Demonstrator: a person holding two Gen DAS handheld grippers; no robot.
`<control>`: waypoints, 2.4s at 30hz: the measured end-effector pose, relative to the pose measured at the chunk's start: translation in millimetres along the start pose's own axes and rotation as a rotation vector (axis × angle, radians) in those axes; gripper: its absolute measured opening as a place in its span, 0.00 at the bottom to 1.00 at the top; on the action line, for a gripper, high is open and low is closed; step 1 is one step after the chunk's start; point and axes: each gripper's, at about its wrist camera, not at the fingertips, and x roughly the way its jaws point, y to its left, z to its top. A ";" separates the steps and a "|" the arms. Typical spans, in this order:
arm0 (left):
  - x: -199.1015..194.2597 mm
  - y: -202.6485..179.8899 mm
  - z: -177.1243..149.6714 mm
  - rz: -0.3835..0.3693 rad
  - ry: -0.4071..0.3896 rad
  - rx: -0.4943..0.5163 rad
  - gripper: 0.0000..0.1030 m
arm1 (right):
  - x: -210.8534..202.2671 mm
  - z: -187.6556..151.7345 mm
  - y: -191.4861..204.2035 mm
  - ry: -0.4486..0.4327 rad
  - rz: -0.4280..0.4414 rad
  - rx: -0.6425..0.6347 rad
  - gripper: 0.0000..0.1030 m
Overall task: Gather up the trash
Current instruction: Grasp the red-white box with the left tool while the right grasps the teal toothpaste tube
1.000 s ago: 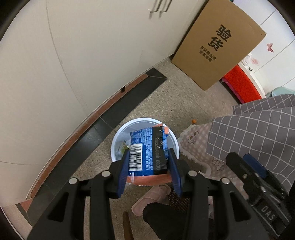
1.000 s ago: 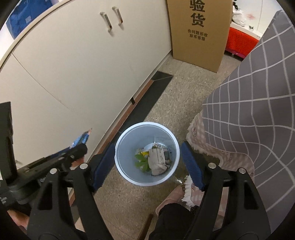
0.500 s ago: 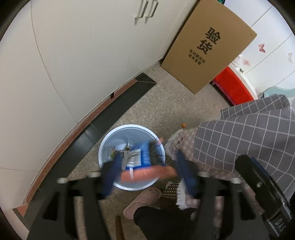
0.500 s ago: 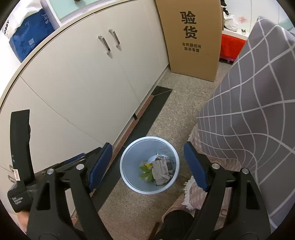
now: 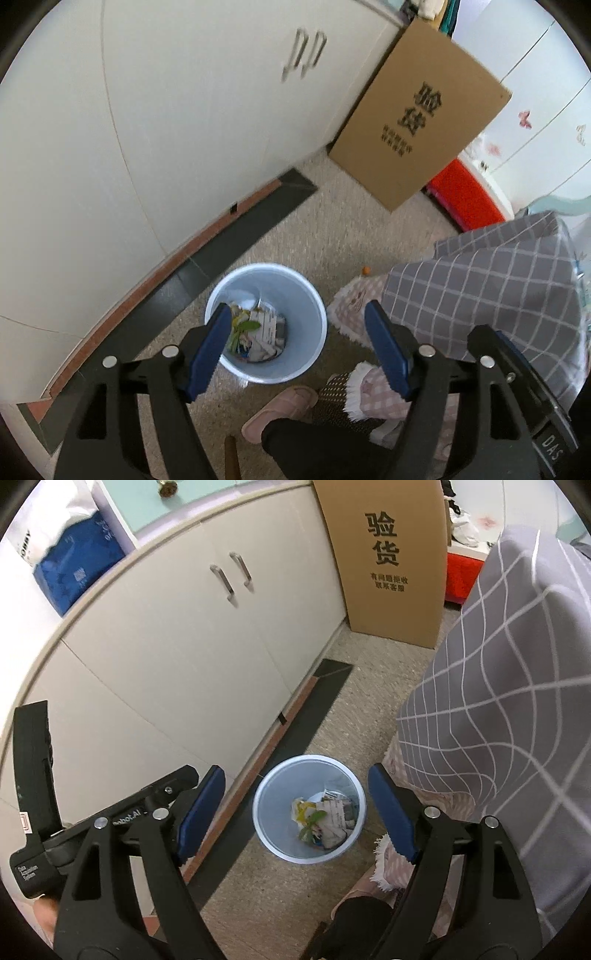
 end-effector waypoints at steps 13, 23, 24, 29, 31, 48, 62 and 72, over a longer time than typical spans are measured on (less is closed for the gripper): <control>-125.6 -73.2 3.1 -0.073 -0.296 0.084 0.74 | -129.2 35.2 -0.4 -0.246 0.134 0.002 0.77; -134.5 -205.3 -29.2 -0.286 -0.206 0.325 0.75 | -227.4 36.9 -91.7 -0.415 -0.057 0.082 0.79; -131.3 -225.6 -37.5 -0.291 -0.200 0.381 0.76 | -234.4 35.0 -104.2 -0.424 -0.089 0.093 0.79; -112.6 -294.5 -75.8 -0.304 -0.156 0.643 0.77 | -262.1 19.7 -176.0 -0.427 -0.231 0.178 0.80; -108.8 -320.3 -97.5 -0.282 -0.173 0.779 0.77 | -269.0 13.0 -199.9 -0.423 -0.246 0.224 0.80; -60.4 -385.3 -126.9 -0.157 -0.119 1.094 0.77 | -262.7 -12.8 -259.6 -0.368 -0.236 0.309 0.80; -68.1 -389.4 -125.1 -0.253 -0.105 1.109 0.46 | -259.5 -12.4 -266.7 -0.350 -0.238 0.317 0.80; -79.4 -368.3 -97.1 -0.407 -0.062 0.911 0.34 | -255.4 -6.5 -261.7 -0.334 -0.265 0.290 0.81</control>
